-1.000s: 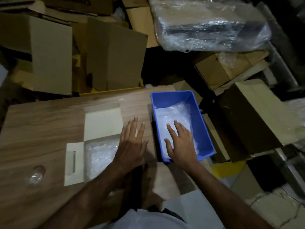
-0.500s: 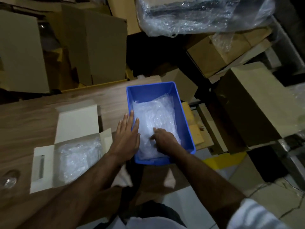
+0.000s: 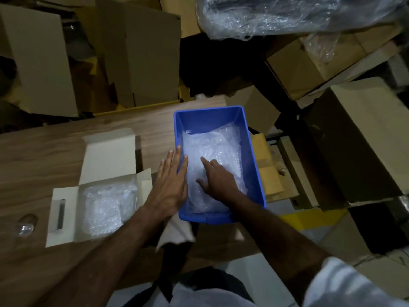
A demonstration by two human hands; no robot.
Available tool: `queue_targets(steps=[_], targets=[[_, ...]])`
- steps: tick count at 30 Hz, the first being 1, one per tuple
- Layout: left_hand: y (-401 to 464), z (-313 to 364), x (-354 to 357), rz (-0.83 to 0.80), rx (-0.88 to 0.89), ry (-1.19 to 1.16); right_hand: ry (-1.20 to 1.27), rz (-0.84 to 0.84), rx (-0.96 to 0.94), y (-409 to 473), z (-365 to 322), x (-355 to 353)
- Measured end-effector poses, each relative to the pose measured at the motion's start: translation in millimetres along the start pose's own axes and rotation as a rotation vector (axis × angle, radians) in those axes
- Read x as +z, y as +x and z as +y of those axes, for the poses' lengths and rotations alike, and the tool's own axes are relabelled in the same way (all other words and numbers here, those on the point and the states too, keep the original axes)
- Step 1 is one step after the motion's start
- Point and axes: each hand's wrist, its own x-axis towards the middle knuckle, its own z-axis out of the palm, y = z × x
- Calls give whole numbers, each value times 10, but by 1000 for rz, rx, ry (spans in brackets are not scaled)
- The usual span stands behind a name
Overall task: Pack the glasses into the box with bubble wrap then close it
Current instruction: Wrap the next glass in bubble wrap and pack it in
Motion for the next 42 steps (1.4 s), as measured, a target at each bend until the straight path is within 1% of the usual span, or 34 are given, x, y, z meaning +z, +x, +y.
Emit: queue_targets(steps=[1,3,7,8,10,13,14,17,22,26,30,34,37,40,42], targets=[[-11,-10,6,9,14,2,29,7,26,53,-40,21],[-26,-13,0,7,28,9,38,16,13,132,-83,67],[-31,-31,10,13,37,17,54,175,-28,208,-69,87],[-32,-35,13,10,33,16,80,193,-44,210,-47,84],[-32,-33,24,12,27,7,179,169,-80,190,14,68],[-33,-16,25,21,29,-13,253,34,-137,177,116,95],[-34,-20,31,20,29,-10,269,24,-135,178,111,128],[-33,-35,41,10,24,-7,358,93,-101,226,26,230],[-45,-28,21,17,45,4,360,150,-23,291,-57,259],[-28,-42,43,34,25,27,459,309,36,166,-53,109],[-15,3,14,6,-14,-7,426,313,70,35,-60,-106],[-3,45,-62,-3,-15,-16,278,375,8,-161,-106,-288],[115,115,-194,58,-10,-98,163,427,-66,-304,-155,-397],[251,166,-333,190,71,-163,77,474,-141,-421,-200,-474],[308,193,-428,214,113,-199,39,486,-186,-491,-241,-523]])
